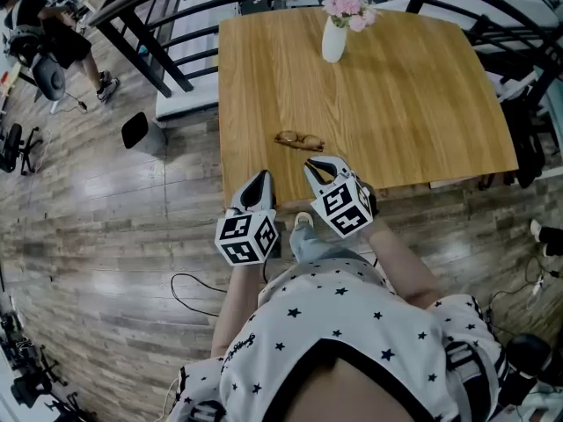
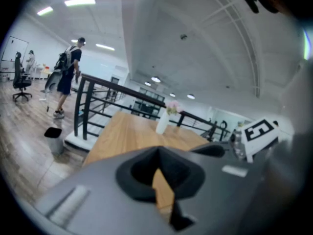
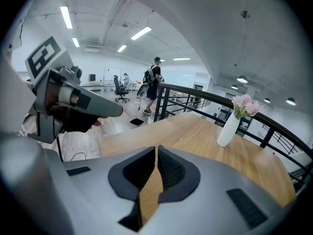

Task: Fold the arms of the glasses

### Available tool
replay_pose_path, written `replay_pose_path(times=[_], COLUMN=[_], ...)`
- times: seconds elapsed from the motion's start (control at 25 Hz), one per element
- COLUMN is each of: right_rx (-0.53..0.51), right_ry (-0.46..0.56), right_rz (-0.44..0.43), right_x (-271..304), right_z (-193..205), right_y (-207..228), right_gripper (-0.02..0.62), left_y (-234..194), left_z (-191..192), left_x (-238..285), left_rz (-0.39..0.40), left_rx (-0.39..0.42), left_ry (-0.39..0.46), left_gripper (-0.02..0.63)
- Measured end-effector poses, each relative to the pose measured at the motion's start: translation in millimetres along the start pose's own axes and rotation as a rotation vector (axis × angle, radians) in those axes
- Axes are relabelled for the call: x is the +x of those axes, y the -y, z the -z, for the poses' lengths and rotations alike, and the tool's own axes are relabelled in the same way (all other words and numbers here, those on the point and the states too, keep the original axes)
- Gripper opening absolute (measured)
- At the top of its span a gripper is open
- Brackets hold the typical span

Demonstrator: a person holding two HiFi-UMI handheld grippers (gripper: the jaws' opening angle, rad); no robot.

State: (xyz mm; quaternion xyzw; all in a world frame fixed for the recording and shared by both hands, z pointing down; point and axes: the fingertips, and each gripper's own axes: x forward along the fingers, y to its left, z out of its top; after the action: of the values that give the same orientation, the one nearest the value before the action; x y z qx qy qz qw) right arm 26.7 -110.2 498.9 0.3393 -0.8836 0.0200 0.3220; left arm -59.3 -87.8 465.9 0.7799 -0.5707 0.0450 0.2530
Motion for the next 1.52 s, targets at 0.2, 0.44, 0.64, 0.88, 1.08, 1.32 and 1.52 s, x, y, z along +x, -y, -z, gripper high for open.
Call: replay_pose_path(times=[0.2, 0.44, 0.64, 0.88, 1.08, 1.32, 1.52], right_rx=[0.052, 0.106, 0.160, 0.192, 0.208, 0.215, 0.239], right_ry=[0.080, 0.152, 0.202, 0.232, 0.253, 0.268, 0.284], right_rz=[0.017, 0.019, 0.024, 0.022, 0.008, -0.007, -0.017], right_x=[-30, -61, -88, -116, -133, -138, -140], right_z=[-5, 2, 13, 25, 32, 33, 33], right_y=[-13, -36, -54, -74, -89, -101, -95], right_gripper=[0.023, 0.021, 0.020, 0.020, 0.020, 0.020, 0.017], left_y=[12, 28, 42, 58, 69, 69, 70], left_z=[9, 33, 57, 82, 97, 102, 101], left_x=[-18, -44, -65, -90, -106, -115, -111], left_rz=[0.009, 0.021, 0.029, 0.030, 0.036, 0.037, 0.034], left_rx=[0.000, 0.007, 0.007, 0.009, 0.014, 0.012, 0.016], left_ry=[0.015, 0.021, 0.015, 0.014, 0.006, 0.001, 0.003], left_gripper=[0.006, 0.006, 0.006, 0.006, 0.006, 0.006, 0.007])
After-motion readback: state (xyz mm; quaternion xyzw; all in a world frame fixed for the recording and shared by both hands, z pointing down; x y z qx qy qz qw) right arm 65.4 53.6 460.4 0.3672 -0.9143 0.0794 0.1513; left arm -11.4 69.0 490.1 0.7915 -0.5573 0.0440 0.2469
